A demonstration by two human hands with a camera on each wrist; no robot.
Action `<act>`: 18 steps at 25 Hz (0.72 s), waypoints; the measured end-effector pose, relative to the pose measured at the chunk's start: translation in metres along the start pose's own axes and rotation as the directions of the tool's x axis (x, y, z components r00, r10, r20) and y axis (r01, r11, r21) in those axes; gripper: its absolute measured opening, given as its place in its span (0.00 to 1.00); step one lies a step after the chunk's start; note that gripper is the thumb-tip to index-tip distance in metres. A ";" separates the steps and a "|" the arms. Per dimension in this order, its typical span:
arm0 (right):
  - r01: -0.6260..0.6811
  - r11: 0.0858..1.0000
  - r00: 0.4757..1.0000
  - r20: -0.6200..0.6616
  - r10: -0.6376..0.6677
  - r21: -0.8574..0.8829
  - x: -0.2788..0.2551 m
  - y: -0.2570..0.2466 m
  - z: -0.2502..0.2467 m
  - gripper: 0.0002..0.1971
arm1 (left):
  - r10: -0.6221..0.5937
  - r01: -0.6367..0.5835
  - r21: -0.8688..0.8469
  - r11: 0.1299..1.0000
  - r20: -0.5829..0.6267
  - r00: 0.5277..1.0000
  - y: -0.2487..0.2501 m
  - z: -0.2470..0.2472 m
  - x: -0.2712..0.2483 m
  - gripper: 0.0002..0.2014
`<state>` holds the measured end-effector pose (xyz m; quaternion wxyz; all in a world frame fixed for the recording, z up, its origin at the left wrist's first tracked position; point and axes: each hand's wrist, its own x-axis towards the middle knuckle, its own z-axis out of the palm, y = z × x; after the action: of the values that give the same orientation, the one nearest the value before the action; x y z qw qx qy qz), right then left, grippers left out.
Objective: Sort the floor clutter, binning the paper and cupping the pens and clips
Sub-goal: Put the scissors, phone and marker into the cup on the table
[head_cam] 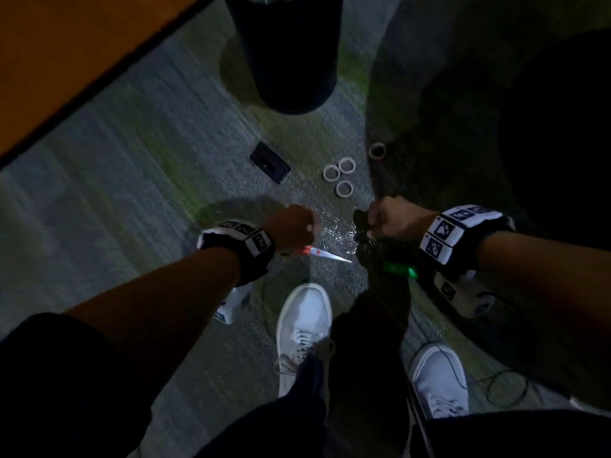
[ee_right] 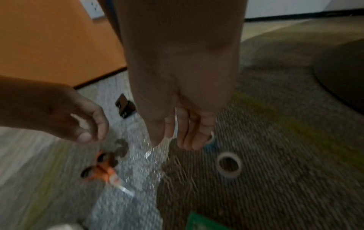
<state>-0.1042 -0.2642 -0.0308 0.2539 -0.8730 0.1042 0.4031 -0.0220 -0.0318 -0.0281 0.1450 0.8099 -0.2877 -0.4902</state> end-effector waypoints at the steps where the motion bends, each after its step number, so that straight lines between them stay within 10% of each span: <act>1: 0.008 1.000 1.000 0.015 -0.007 -0.002 0.001 0.006 0.013 0.13 | 0.069 -0.070 0.135 0.988 0.012 0.998 -0.004 0.014 0.008 0.05; 6: 0.045 0.986 0.999 0.029 -0.041 -0.163 -0.021 0.047 0.059 0.17 | 0.261 -0.177 0.664 0.727 -0.029 0.965 -0.025 0.072 0.027 0.08; 12: -0.026 0.953 0.996 -0.086 -0.001 -0.301 -0.028 0.077 0.104 0.23 | 0.343 -0.152 0.741 0.654 -0.111 0.933 -0.022 0.085 0.026 0.14; 18: -0.038 0.999 0.982 -0.182 0.043 0.034 -0.016 0.078 0.084 0.21 | 0.306 -0.257 0.757 0.600 0.079 0.949 -0.021 0.052 0.025 0.13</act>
<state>-0.1994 -0.2868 -0.0931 0.2482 -0.9002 0.1509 0.3246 -0.0523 -0.0279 -0.0810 -0.1236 0.7538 -0.5856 -0.2713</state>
